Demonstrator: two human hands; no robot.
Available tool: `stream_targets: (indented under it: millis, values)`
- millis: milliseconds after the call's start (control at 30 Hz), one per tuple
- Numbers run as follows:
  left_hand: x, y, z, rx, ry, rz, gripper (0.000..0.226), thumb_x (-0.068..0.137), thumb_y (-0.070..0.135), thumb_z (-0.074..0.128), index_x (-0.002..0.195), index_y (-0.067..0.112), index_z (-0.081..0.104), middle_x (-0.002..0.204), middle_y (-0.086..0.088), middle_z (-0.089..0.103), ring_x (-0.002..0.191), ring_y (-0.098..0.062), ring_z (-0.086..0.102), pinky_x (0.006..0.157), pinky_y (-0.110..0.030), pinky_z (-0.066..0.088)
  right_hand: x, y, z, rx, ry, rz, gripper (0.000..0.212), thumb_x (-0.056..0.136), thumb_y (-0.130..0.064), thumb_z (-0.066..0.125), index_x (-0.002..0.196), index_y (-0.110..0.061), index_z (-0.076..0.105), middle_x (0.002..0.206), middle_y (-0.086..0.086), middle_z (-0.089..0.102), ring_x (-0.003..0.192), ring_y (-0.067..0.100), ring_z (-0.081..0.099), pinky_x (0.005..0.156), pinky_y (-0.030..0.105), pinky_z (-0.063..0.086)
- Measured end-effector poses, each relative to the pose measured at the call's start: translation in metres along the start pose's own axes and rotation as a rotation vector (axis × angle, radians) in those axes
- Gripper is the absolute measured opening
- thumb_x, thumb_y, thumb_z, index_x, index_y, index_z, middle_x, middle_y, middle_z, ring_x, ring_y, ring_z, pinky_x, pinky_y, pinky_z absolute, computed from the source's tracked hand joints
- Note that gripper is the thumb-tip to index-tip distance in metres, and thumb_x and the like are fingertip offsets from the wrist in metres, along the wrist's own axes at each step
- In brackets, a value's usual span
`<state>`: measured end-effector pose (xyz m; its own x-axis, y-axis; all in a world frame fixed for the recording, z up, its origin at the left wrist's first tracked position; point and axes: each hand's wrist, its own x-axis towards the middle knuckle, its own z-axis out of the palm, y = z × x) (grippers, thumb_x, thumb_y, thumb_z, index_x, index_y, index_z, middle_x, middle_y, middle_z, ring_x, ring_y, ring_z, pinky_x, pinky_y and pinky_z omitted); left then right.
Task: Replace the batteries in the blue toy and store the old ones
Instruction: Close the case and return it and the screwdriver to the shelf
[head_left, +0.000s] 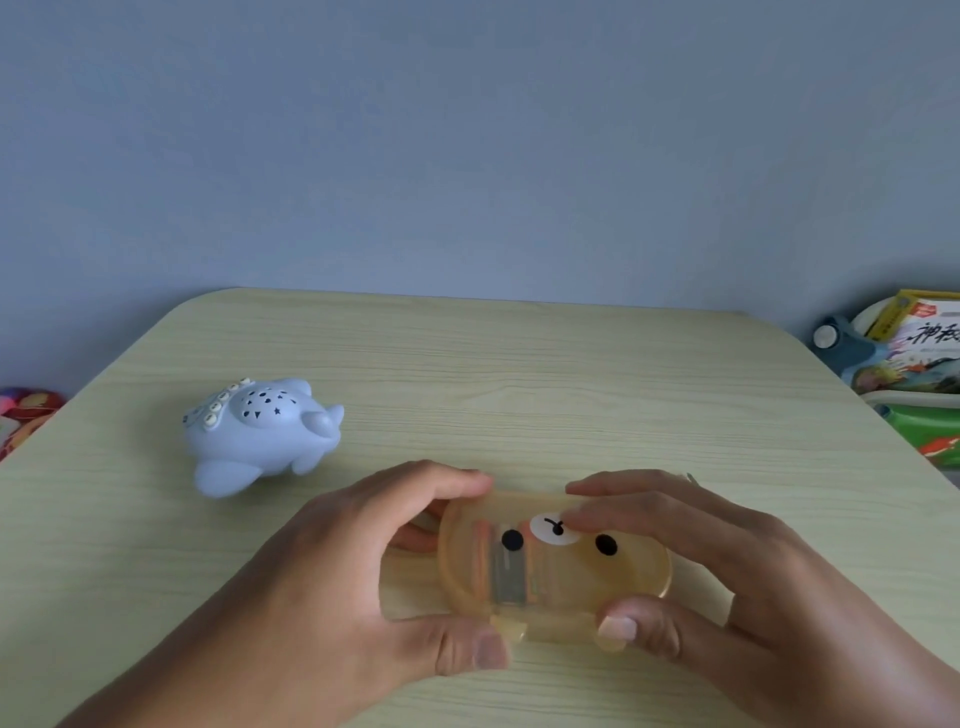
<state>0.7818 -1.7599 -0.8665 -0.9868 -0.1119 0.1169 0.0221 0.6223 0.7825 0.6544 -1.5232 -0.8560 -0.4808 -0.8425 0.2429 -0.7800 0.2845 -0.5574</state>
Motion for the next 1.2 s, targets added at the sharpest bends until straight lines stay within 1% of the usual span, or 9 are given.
stream_targets:
  millis: [133, 333, 533, 700, 833, 933, 1033, 1133, 1200]
  values:
    - [0.002, 0.003, 0.004, -0.115, 0.043, -0.048, 0.060, 0.058, 0.069, 0.075, 0.114, 0.053, 0.060, 0.104, 0.028, 0.072, 0.101, 0.005, 0.068, 0.086, -0.020, 0.054, 0.001, -0.001, -0.001, -0.002, -0.014, 0.013, 0.041, 0.082, -0.070, 0.057, 0.121, -0.057, 0.057, 0.138, -0.032, 0.051, 0.118, -0.010, 0.057, 0.094, 0.016, 0.044]
    - [0.003, 0.002, 0.007, -0.165, 0.071, -0.085, 0.063, 0.049, 0.066, 0.080, 0.109, 0.054, 0.063, 0.102, 0.025, 0.074, 0.098, 0.004, 0.069, 0.089, -0.027, 0.055, 0.001, -0.002, 0.000, 0.024, -0.022, 0.019, 0.039, 0.081, -0.062, 0.062, 0.120, -0.060, 0.057, 0.137, -0.031, 0.052, 0.118, -0.007, 0.059, 0.094, 0.016, 0.044]
    - [0.001, 0.001, 0.006, -0.103, 0.036, -0.064, 0.065, 0.055, 0.072, 0.076, 0.114, 0.053, 0.058, 0.111, 0.028, 0.069, 0.105, 0.006, 0.066, 0.088, -0.021, 0.053, 0.000, -0.004, 0.002, 0.010, -0.014, 0.040, 0.040, 0.082, -0.065, 0.058, 0.121, -0.059, 0.056, 0.139, -0.031, 0.049, 0.117, -0.006, 0.059, 0.091, 0.018, 0.048]
    - [-0.001, 0.000, 0.006, 0.047, 0.017, -0.061, 0.095, 0.038, 0.082, 0.077, 0.125, 0.065, 0.043, 0.122, 0.038, 0.057, 0.113, 0.017, 0.055, 0.090, -0.011, 0.043, -0.005, -0.007, 0.006, -0.023, 0.000, 0.097, 0.045, 0.083, -0.070, 0.052, 0.127, -0.061, 0.051, 0.148, -0.036, 0.038, 0.114, -0.009, 0.060, 0.093, 0.027, 0.054]
    - [0.000, 0.000, 0.006, 0.051, 0.052, -0.053, 0.094, 0.033, 0.079, 0.081, 0.120, 0.069, 0.047, 0.116, 0.038, 0.059, 0.106, 0.016, 0.059, 0.088, -0.011, 0.045, -0.021, -0.003, 0.006, -0.071, 0.324, 0.191, 0.069, 0.078, -0.079, 0.051, 0.137, -0.044, 0.051, 0.144, -0.026, 0.050, 0.130, -0.003, 0.051, 0.101, 0.024, 0.046]
    - [0.002, -0.002, 0.004, 0.019, 0.053, -0.071, 0.089, 0.031, 0.074, 0.084, 0.114, 0.067, 0.054, 0.109, 0.035, 0.066, 0.102, 0.013, 0.063, 0.090, -0.019, 0.049, -0.036, 0.013, 0.007, -0.275, 0.631, 0.452, 0.069, 0.067, -0.072, 0.059, 0.120, -0.029, 0.068, 0.122, -0.008, 0.065, 0.112, 0.023, 0.062, 0.095, 0.047, 0.051]
    - [0.004, -0.003, 0.006, 0.037, 0.068, -0.067, 0.089, 0.026, 0.078, 0.081, 0.111, 0.069, 0.055, 0.103, 0.037, 0.068, 0.097, 0.015, 0.065, 0.089, -0.017, 0.049, -0.049, 0.026, 0.015, -0.468, 0.571, 0.640, 0.074, 0.059, -0.075, 0.057, 0.102, -0.018, 0.077, 0.112, -0.001, 0.068, 0.103, 0.030, 0.060, 0.097, 0.032, 0.038]
    - [0.005, -0.007, 0.005, 0.057, 0.074, -0.068, 0.089, 0.024, 0.081, 0.079, 0.109, 0.070, 0.055, 0.101, 0.040, 0.067, 0.095, 0.018, 0.064, 0.081, -0.009, 0.048, -0.047, 0.019, 0.018, -0.478, 0.621, 0.667, 0.058, 0.064, -0.069, 0.060, 0.090, -0.021, 0.079, 0.106, -0.005, 0.070, 0.098, 0.026, 0.061, 0.087, 0.018, 0.031]
    - [0.005, -0.014, 0.007, 0.052, 0.064, -0.057, 0.089, 0.023, 0.082, 0.081, 0.109, 0.068, 0.058, 0.102, 0.036, 0.070, 0.094, 0.012, 0.068, 0.084, -0.018, 0.052, -0.046, 0.015, 0.018, -0.468, 0.660, 0.680, 0.039, 0.067, -0.059, 0.070, 0.085, -0.025, 0.079, 0.102, -0.009, 0.070, 0.097, 0.021, 0.060, 0.084, 0.019, 0.034]
